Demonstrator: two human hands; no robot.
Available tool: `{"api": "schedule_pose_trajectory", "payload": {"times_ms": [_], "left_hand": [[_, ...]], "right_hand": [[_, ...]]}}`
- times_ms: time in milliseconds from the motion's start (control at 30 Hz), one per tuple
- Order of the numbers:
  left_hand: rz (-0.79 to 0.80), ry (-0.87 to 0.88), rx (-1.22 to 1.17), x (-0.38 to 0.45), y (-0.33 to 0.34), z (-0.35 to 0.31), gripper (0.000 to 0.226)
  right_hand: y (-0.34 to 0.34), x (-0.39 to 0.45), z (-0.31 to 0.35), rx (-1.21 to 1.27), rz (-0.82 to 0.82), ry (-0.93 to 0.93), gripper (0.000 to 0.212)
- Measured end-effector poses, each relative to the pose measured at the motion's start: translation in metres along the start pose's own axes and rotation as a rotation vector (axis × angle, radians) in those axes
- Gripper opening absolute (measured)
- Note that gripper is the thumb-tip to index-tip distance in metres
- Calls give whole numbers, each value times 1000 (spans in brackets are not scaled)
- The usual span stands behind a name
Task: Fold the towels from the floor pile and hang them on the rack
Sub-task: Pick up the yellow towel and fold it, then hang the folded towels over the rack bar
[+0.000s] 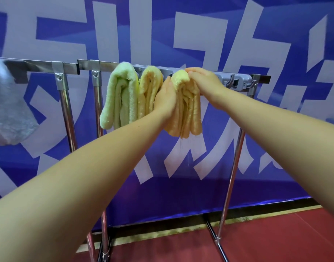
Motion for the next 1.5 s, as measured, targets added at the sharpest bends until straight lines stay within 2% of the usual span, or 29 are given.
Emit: {"api": "schedule_pose_trajectory", "payload": {"times_ms": [67,133,200,267,400,567,700,867,967,1100,1267,1367,1433,1500], "left_hand": [[103,38,28,-22,11,-17,42],[143,66,81,-48,12,-39,39],[116,119,117,-61,3,-52,37],[36,131,115,-76,-15,-58,44],[-35,140,59,-114,-57,-59,43],[-54,68,84,-184,-130,-27,41],[-80,-88,178,-240,-195,38,28],[-132,-283,330,-325,-270,152,13],[-102,-440,451,-380,-303,234,24],[-25,-651,539,-442,-329,326,30],[-78,-968,526,-508,-361,427,20],[-73,-1111,575,-552,-378,504,24],[-89,-1174,554,-564,-376,520,24],[-104,-1208,519,-564,-366,521,28]], "right_hand": [[-2,-4,3,2,0,23,34],[-7,-9,11,-29,-37,18,33],[-11,-17,18,-19,-88,-2,35],[-13,-30,24,46,-146,-27,36],[5,-75,26,245,-232,20,26],[99,-156,-7,371,-29,173,21],[189,-238,-55,426,84,358,15],[299,-348,-137,435,215,617,19],[346,-411,-191,429,247,791,20],[380,-484,-269,384,193,1006,28],[400,-553,-345,159,251,1079,32],[415,-593,-393,12,335,1089,21],[426,-618,-431,-45,362,1132,22],[428,-615,-436,-144,405,1135,24]]}}
Point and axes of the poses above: each hand's wrist, its own x-axis towards the middle knuckle, its own y-axis out of the palm, z = x × y, the point moved 10 cm from there along x, towards the middle knuckle, and after that the axes turned 1 degree about y, right-handed, at the moved point
